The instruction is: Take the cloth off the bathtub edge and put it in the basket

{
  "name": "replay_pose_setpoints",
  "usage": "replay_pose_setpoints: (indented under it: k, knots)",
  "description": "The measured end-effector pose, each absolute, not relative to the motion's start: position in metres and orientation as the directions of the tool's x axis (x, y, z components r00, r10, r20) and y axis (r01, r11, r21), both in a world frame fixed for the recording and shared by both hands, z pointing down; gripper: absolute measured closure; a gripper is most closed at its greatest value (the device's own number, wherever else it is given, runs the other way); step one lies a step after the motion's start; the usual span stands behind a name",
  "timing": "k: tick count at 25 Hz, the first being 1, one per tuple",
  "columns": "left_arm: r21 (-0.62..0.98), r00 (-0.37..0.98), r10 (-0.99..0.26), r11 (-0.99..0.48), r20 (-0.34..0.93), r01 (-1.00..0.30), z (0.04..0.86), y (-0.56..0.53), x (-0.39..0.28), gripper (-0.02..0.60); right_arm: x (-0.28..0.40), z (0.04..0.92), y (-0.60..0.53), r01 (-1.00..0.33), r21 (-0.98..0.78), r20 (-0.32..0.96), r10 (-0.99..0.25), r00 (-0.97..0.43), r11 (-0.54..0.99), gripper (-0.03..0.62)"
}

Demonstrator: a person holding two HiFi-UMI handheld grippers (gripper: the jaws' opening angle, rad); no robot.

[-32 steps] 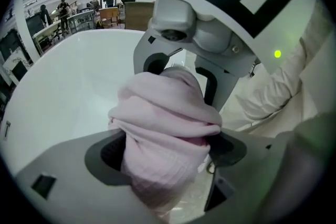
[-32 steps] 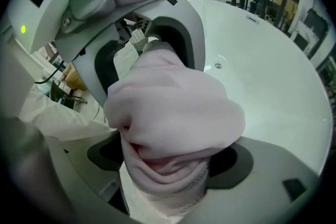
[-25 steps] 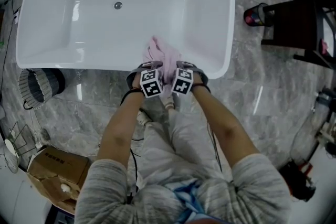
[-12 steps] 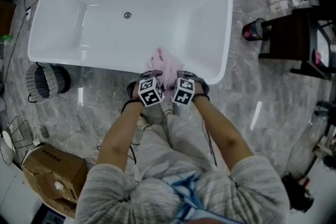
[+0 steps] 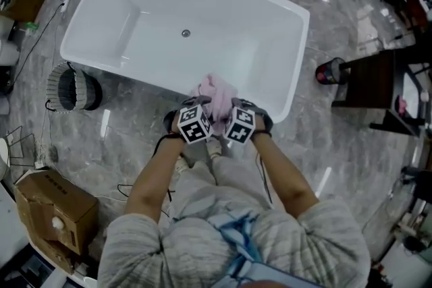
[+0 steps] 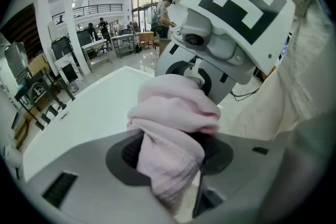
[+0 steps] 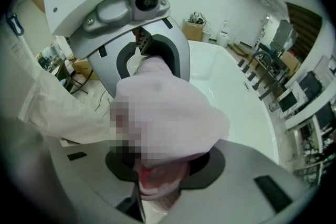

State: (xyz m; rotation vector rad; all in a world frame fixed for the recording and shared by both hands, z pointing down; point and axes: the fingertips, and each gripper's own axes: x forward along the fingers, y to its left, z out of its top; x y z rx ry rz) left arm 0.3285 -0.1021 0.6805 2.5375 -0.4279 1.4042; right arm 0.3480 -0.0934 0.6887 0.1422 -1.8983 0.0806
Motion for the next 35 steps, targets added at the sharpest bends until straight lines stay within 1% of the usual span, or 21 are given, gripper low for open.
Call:
replay_pose_setpoints:
  k: [8, 16, 21, 29, 35]
  knots:
    - [-0.003, 0.468, -0.279, -0.861, 0.839, -0.509, 0.622, -0.069, 0.285, 0.368, 0.306, 0.633, -0.065, 0.065, 0.074, 0.934, -0.046, -0.354, 0.995, 0.439]
    - [-0.030, 0.380, -0.384, -0.735, 0.842, -0.677, 0.596, -0.021, 0.227, 0.367, 0.248, 0.607, -0.022, 0.271, 0.099, 0.925, 0.012, -0.379, 0.957, 0.439]
    - [-0.030, 0.316, -0.431, -0.629, 0.845, -0.777, 0.591, 0.017, 0.195, 0.368, 0.215, 0.602, 0.013, 0.409, 0.096, 0.924, 0.073, -0.377, 0.907, 0.439]
    - [-0.009, 0.246, -0.462, -0.483, 0.852, -0.876, 0.587, 0.082, 0.143, 0.368, 0.163, 0.598, 0.076, 0.563, 0.068, 0.924, 0.161, -0.347, 0.824, 0.439]
    - [0.001, 0.212, -0.485, -0.399, 0.848, -0.917, 0.585, 0.125, 0.103, 0.368, 0.122, 0.596, 0.116, 0.642, 0.064, 0.929, 0.189, -0.317, 0.764, 0.439]
